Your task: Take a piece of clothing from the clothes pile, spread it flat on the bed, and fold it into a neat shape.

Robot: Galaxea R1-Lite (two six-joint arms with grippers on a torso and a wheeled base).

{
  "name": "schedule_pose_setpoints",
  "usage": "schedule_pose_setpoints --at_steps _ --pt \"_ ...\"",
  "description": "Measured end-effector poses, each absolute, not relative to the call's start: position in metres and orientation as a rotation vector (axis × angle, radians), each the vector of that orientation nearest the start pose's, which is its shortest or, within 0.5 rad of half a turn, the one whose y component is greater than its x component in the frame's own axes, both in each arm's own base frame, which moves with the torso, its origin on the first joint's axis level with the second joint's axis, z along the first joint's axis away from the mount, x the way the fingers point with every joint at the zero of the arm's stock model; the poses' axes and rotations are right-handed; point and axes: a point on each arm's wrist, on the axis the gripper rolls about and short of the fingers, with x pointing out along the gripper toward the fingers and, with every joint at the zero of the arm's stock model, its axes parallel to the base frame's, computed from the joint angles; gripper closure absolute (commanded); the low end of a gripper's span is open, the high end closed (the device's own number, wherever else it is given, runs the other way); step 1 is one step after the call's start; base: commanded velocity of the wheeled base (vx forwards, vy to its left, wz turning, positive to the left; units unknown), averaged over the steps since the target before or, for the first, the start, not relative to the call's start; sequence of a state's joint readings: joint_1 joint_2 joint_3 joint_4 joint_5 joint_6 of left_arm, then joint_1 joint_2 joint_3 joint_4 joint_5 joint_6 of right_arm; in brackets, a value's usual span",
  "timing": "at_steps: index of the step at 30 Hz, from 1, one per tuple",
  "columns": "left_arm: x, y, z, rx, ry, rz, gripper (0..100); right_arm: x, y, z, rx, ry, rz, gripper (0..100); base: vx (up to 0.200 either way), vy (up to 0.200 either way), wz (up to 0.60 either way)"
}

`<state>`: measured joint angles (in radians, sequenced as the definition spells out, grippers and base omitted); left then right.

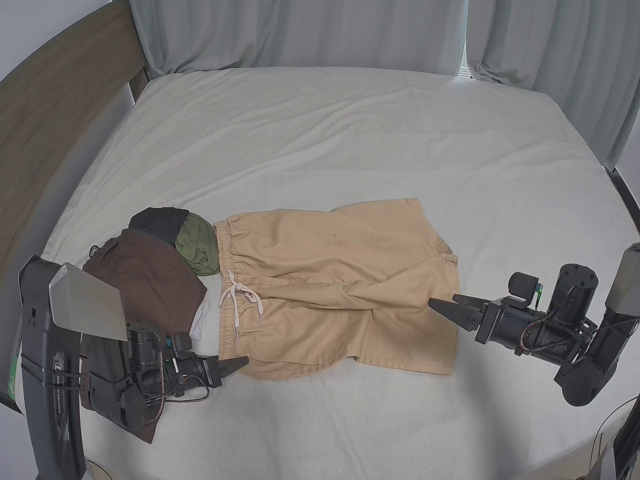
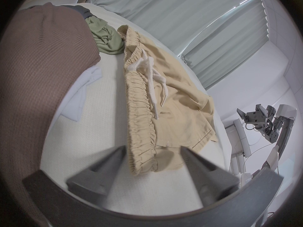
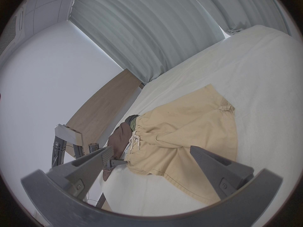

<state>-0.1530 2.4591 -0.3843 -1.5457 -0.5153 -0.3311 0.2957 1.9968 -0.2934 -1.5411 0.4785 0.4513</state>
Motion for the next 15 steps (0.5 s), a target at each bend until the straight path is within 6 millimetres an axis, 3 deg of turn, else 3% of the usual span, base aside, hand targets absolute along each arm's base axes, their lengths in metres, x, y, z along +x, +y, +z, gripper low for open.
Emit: schedule_pose_setpoints --at_steps 8,15 --pt "0.295 -0.058 -0.052 -0.408 0.64 -0.562 100 0.256 0.087 0.07 0.43 0.354 0.711 0 0.0 0.0 0.0" --pt "0.296 -0.056 -0.052 -0.408 0.636 -0.557 100 0.251 0.075 0.05 0.338 0.408 0.677 0 0.0 0.0 0.0"
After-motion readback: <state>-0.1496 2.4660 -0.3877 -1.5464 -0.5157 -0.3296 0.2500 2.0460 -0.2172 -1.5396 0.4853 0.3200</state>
